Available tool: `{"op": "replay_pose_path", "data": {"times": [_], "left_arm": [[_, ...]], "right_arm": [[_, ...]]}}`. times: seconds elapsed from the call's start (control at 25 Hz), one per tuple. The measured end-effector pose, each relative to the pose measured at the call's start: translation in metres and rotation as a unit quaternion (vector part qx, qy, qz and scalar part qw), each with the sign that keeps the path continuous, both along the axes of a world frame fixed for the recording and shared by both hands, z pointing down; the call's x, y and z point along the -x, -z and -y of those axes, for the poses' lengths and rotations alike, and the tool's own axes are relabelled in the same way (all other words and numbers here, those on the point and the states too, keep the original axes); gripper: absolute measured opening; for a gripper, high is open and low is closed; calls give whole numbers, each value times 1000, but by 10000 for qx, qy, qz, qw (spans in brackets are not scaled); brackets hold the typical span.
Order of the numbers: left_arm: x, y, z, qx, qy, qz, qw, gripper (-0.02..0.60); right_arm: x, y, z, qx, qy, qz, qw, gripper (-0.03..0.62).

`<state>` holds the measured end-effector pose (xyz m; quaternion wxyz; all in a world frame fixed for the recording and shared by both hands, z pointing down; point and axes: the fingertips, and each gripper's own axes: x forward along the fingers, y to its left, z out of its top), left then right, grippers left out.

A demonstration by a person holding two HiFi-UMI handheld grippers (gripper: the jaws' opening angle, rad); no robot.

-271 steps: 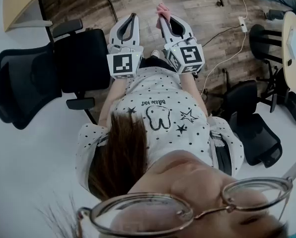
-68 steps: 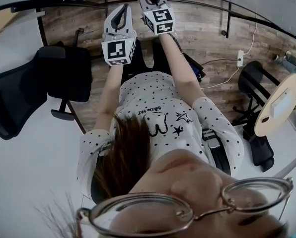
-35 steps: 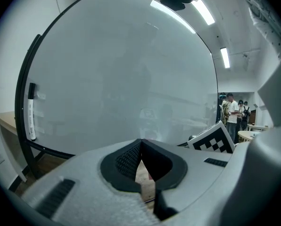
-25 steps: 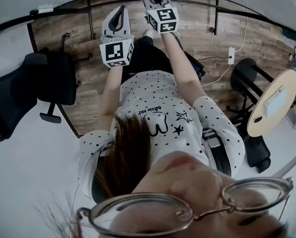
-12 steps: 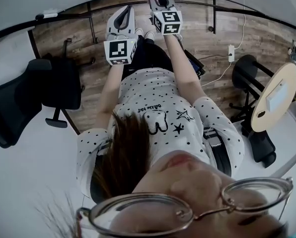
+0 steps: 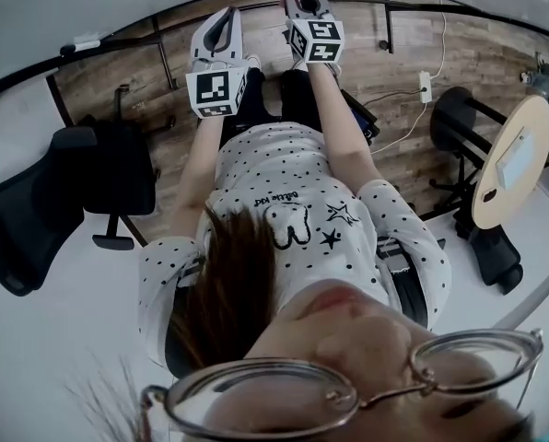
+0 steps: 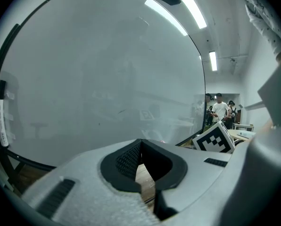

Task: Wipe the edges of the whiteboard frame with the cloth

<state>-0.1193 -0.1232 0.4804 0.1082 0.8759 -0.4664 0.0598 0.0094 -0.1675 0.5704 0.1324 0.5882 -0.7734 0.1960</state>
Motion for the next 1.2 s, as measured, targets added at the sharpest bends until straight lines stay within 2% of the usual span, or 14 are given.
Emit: {"op": "replay_pose_path", "data": {"times": [0.28, 0.64, 0.84, 1.08, 1.2], "left_arm": [[-35, -4, 5, 84, 105, 71, 9999, 17], [-107, -3, 9, 51, 515, 89, 9986, 17], [-166, -2, 11, 38, 768, 175, 9969, 17], [-157, -7, 10, 59, 1072, 145, 9941, 17], [-166, -6, 4, 42, 1116, 167, 9936, 17]], "right_arm": [[-34, 2, 4, -41, 122, 85, 9999, 35], [-58, 1, 3, -18, 1076, 185, 9940, 32], [-112, -1, 4, 26, 1349, 333, 9903, 32], [-98, -5, 7, 76, 1606, 372, 9863, 31], [-105, -6, 6, 83, 1634, 420, 9856, 31]]}}
